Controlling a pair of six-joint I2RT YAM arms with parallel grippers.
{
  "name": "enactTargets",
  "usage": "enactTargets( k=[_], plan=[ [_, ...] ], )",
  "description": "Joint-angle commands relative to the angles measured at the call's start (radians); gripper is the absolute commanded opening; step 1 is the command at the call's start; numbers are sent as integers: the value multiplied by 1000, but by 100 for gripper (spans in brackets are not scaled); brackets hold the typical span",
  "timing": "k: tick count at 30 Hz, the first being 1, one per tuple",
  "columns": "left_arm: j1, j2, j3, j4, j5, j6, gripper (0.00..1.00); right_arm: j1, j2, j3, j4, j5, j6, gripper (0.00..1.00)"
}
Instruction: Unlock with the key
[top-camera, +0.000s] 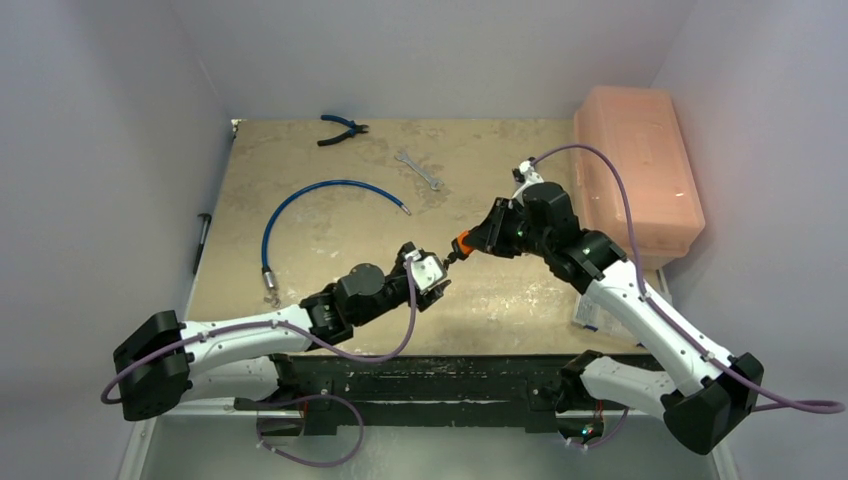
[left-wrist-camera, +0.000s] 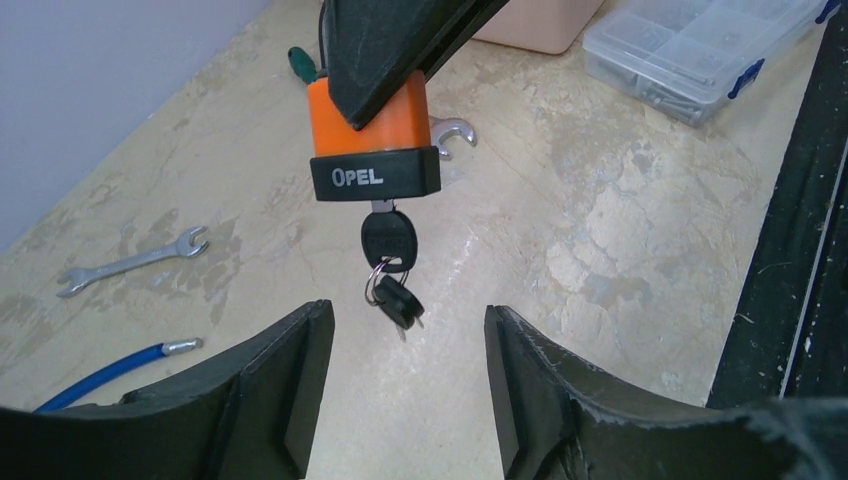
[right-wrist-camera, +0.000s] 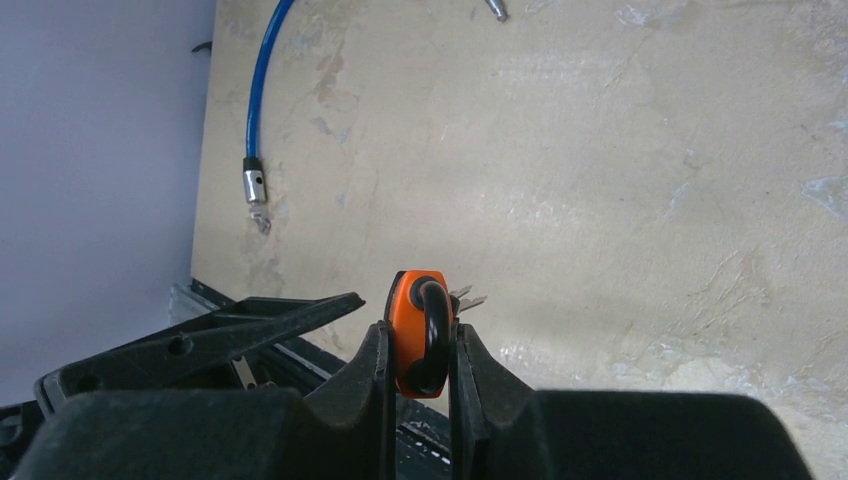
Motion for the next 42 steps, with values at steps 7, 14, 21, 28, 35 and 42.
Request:
enactTargets(
  k=[7,14,21,28,35,42],
  plan=[
    [-35,74,9,203,-65,16,57,-5,-58,-6,41,-41,13,0],
    [-37,111,5,269,-59,17,52,-6,-66,-13,40,-65,20,0],
    [-37,162,32,306,-64,39,44,-5,-75,-15,36,-84,22,0],
    [-37,190,39,332,-68,31,28,-5,-84,-25,33,-91,22,0],
    [-37,192,60,304,-60,8,25,-5,-80,-35,37,-107,21,0],
    [-38,194,75,286,-60,-1,41,-6,-71,-35,43,-115,21,0]
  ],
)
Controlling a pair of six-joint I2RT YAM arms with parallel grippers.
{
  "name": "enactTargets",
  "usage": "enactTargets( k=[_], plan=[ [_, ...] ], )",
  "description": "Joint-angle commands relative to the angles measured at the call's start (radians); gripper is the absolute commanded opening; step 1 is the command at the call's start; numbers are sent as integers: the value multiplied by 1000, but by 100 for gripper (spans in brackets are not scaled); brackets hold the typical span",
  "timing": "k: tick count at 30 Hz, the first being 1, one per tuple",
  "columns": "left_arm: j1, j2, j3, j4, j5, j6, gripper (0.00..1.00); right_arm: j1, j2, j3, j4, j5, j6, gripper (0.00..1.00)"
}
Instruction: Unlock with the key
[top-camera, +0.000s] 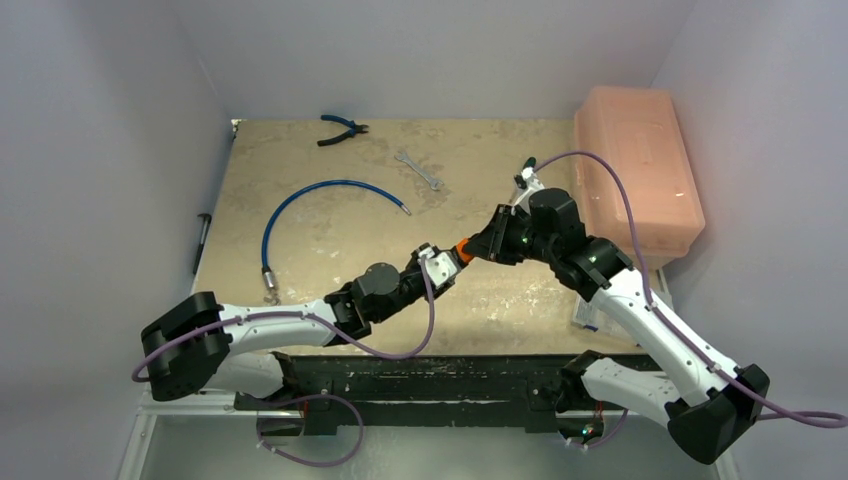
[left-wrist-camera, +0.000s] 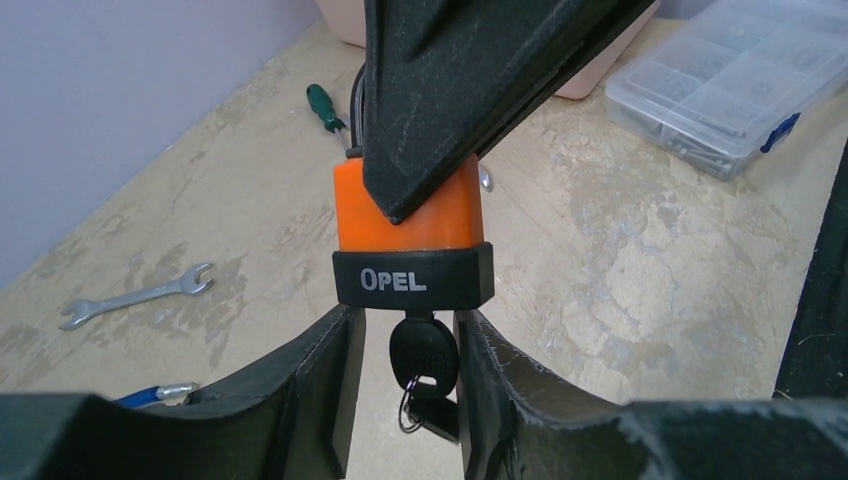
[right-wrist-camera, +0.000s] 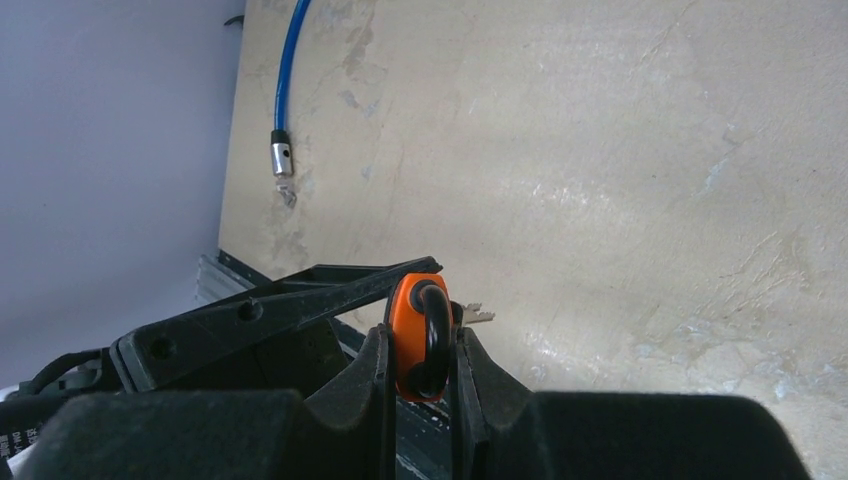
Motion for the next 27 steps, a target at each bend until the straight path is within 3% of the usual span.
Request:
enactTargets(
  k=[1,5,11,21,27],
  plan=[
    [-6,1,54,34,7,-19,39,0,-10,7,46,-38,10,0],
    [-8,8,67,18,21,-12,19,1,-9,11,47,-39,8,0],
    [-11,8,72,3,47,-22,0,0,-9,11,51,-38,8,0],
    [-10,-19,108,-58,180,-107,0,1,-40,-40,168,-107,-120,0],
    [-7,-57,123,-72,249,-151,0,2,-66,-81,249,-256,-186,0]
  ],
)
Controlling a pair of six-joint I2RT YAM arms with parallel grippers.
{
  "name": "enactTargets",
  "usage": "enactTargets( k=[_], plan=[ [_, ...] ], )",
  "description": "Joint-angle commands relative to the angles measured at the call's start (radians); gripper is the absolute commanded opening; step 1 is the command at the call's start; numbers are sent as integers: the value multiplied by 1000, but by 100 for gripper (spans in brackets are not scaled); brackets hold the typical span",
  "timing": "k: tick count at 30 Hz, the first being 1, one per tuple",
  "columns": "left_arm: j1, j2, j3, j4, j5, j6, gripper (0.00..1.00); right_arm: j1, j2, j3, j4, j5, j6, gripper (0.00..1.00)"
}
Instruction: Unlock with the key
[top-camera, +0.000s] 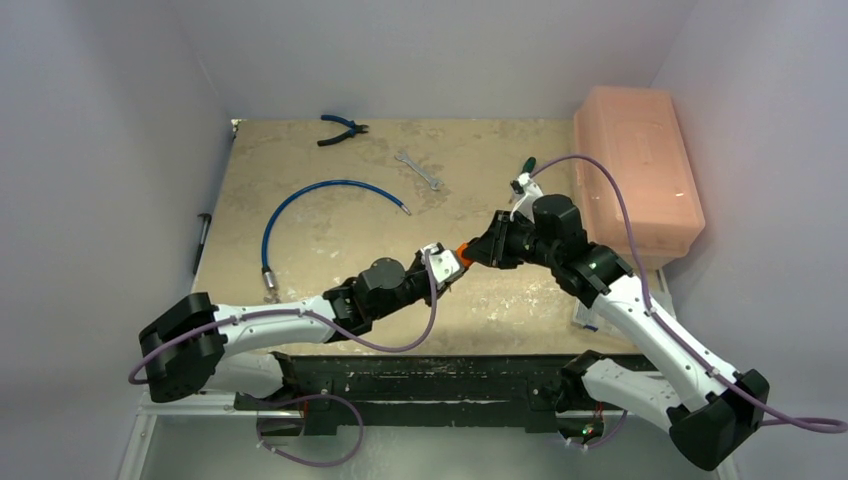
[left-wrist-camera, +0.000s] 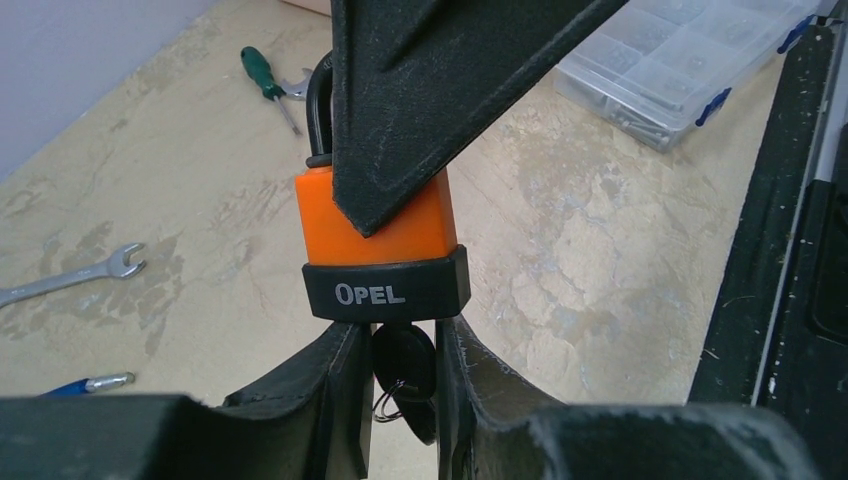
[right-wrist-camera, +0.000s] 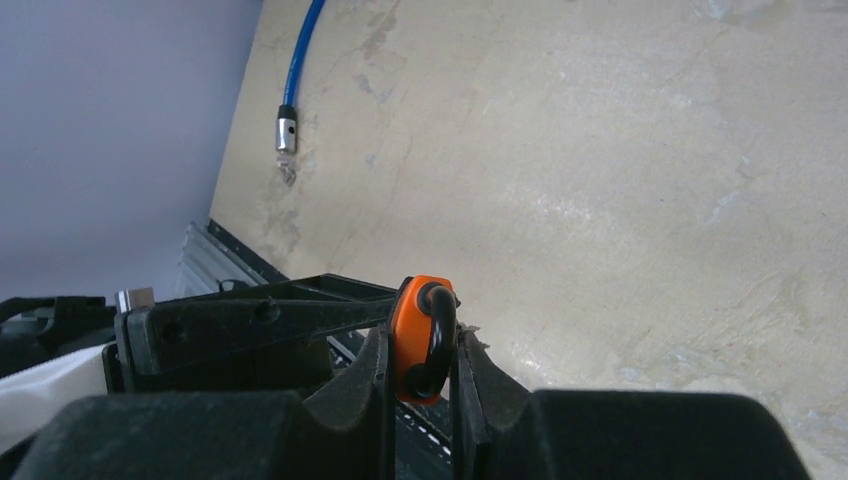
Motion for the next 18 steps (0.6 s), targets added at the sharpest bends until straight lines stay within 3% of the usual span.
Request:
enactTargets(
  k=[1,6,10,12,14,18],
  plan=[
    [-9,-56,81,53,170,-76,0,10,-44,-23,196,-204,-94,0],
    [5,-58,104,42,201,-99,2,11,-44,-34,179,-177,-103,0],
    [5,-81,115,-27,185,-81,45,10,-40,-10,124,-77,-62,0],
    [7,-114,105,-78,181,-63,59,10,-60,1,114,-40,-47,0],
    [8,-158,100,-139,186,-51,65,11,-83,11,124,-41,-41,0],
    [27,-275,118,-274,215,-51,66,11,-124,20,157,-71,-50,0]
  ],
)
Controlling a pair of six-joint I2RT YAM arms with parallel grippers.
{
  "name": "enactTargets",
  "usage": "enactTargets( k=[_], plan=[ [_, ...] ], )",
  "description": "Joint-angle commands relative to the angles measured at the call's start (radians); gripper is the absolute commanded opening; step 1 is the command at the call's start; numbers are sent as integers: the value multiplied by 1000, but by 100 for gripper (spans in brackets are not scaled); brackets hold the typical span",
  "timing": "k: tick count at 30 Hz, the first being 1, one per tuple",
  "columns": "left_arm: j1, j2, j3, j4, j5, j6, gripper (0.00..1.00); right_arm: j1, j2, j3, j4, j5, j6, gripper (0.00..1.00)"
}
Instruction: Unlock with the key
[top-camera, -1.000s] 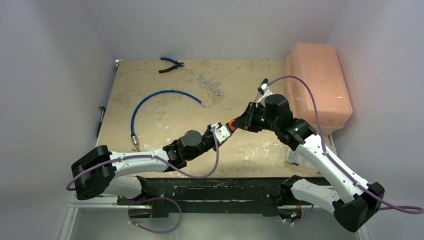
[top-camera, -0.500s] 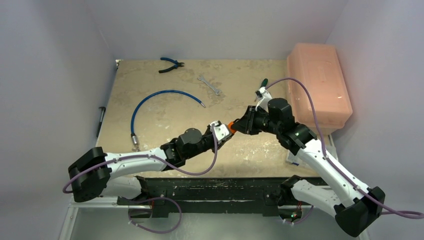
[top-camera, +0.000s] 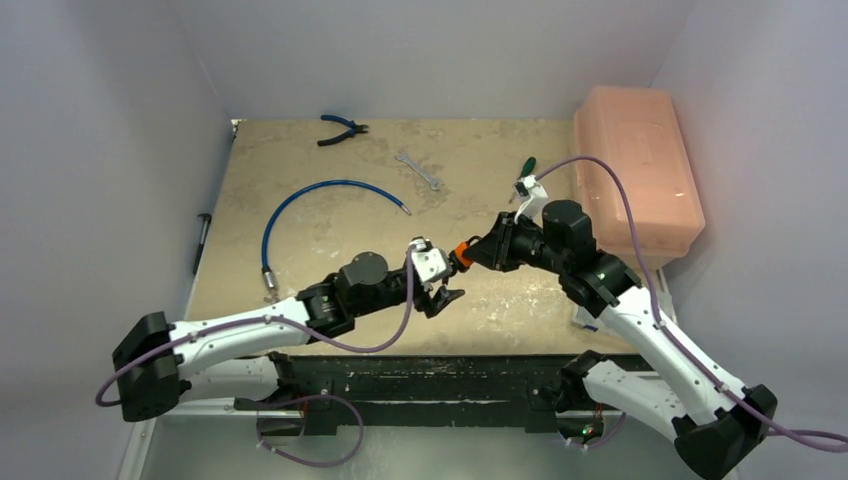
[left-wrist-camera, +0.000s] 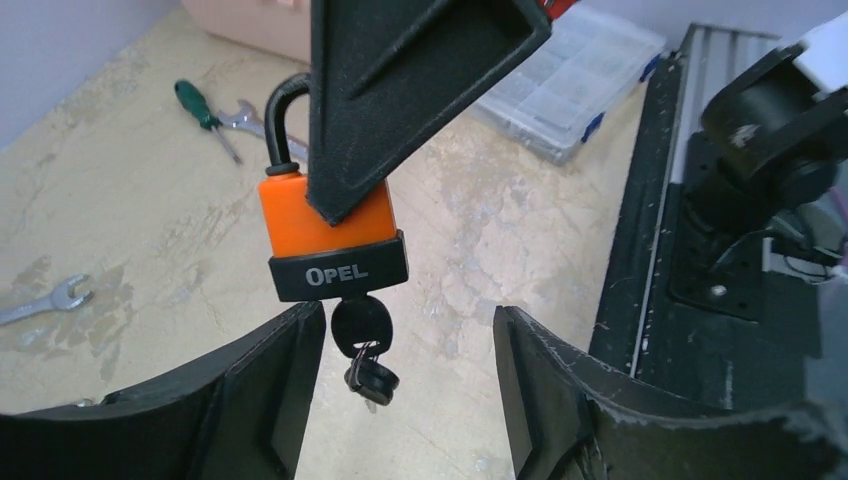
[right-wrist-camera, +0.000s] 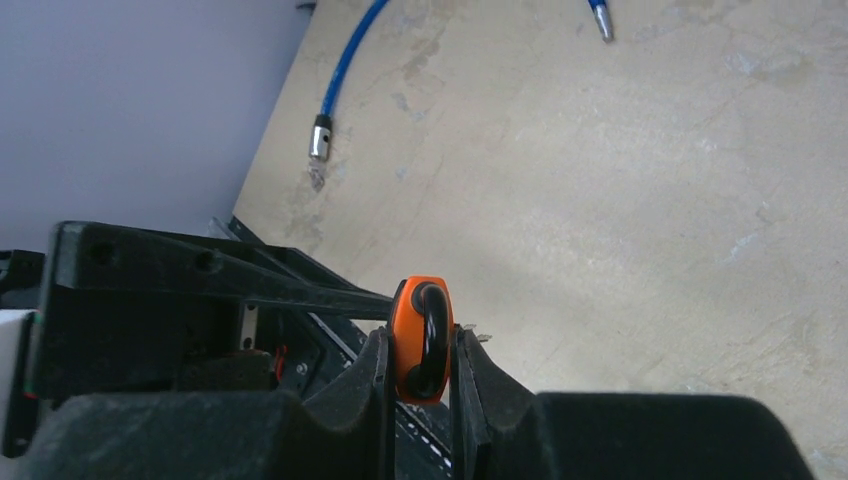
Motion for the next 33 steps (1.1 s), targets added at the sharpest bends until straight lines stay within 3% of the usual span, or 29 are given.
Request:
enactTargets(
  k=[1,8,12,17,25,33],
  plan=[
    [25,-153,80,-94,89,0,66,9,-66,57,100,-55,-10,0],
    [203,-229,105,-133,407,-256,70,9,-116,10,251,-217,9,0],
    [233,-212,112,-84,483,-366,68,9,-151,-12,338,-247,46,0],
    [264,-207,118,-9,583,-468,59,8,-179,-7,367,-239,57,0],
    [279,-202,121,1,609,-506,35,8,-190,-12,396,-243,70,0],
    [278,-172,120,37,576,-522,24,9,-195,-27,420,-269,78,0]
  ],
)
